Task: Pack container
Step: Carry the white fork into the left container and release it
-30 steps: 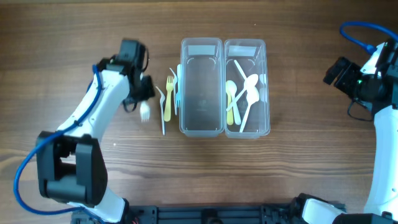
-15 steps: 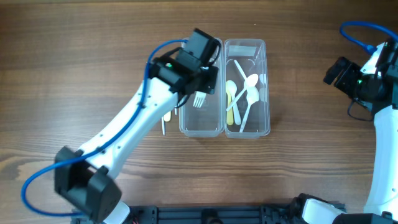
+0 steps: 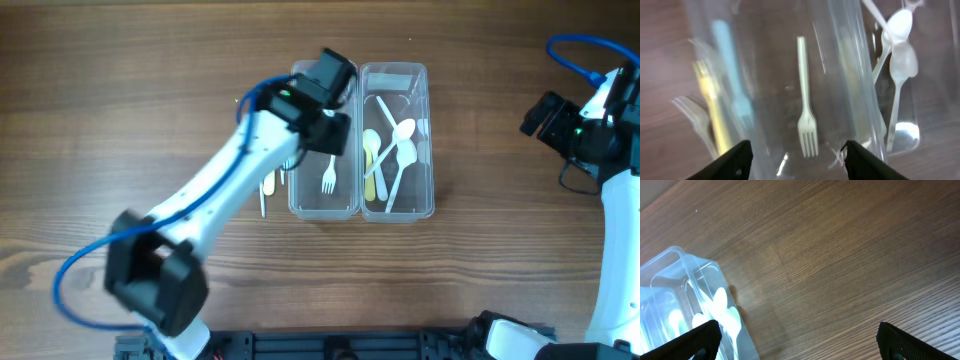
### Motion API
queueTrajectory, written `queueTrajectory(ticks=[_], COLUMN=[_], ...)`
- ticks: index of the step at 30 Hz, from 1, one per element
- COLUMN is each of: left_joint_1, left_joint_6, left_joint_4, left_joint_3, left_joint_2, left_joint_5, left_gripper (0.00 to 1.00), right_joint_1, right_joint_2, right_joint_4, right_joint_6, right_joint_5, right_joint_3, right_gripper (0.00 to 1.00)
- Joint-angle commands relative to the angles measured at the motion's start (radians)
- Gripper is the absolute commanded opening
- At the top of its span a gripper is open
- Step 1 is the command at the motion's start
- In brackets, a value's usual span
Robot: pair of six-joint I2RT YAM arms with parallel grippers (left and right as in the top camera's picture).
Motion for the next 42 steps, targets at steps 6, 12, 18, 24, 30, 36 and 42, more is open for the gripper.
queueTrajectory(ticks=[6,12,18,24,30,36,42], left_joint_1=[0.32,0.339,0.339,0.339,0.338,0.338,0.338], left_joint_6=[-0.032,-0.005,-0.006,-0.006,-0.006,-0.01,0.005], left_joint_4=[-0.124,0.019,0.11,0.127,0.141,0.145,0.162], left_joint_3=[-0.024,-0.183,-0.25,-0.251,-0.251,-0.251,-0.287], left_joint_2=[-0.103,-0.021,0.075,0.166,0.182,0.183,0.183], left_joint_5=[-0.002,-0.002,0.005,0.032,0.05,0.05,0.046], left_gripper=[0.57,0.58,0.52,0.43,0.47,0.46,0.43], right_joint_1=[-0.002,-0.002,-0.002,-0.002,-0.002,-0.002,-0.002], right_joint_2=[0.002,0.002,0.002,0.002,0.002,0.002,0.002], right_joint_4=[0.001,0.001,0.001,0.001,0.001,0.001,0.001], right_joint_6=[0.001,0.001,0.001,0.001,0.001,0.002,0.001], right_joint_5=[-0.008,-0.008,-0.008,-0.008,-0.008,-0.008,-0.008], right_joint_3=[-0.005,-0.005,-0.005,-0.005,-0.005,-0.005,-0.005], right_gripper=[1.0,1.0,1.0,1.0,1.0,1.0,1.0])
